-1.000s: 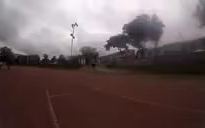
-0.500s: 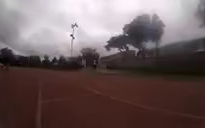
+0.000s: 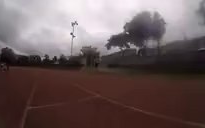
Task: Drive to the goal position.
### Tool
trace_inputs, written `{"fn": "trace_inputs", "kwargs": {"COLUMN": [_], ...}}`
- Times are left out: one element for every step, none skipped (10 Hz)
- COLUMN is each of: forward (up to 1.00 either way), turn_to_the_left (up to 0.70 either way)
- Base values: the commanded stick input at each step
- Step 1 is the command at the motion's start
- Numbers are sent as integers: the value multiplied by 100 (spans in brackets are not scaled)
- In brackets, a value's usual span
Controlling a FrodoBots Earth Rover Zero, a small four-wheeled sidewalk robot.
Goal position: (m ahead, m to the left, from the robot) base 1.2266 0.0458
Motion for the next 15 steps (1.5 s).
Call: {"fn": "trace_inputs", "kwargs": {"forward": [70, 70, 70, 70, 70, 70, 70, 70, 70, 70, 70, 70, 70, 70, 70], "turn_to_the_left": [0, 0, 0, 0, 0, 0, 2, 0, 0, 0, 4, 5, 4, 2, 0]}}
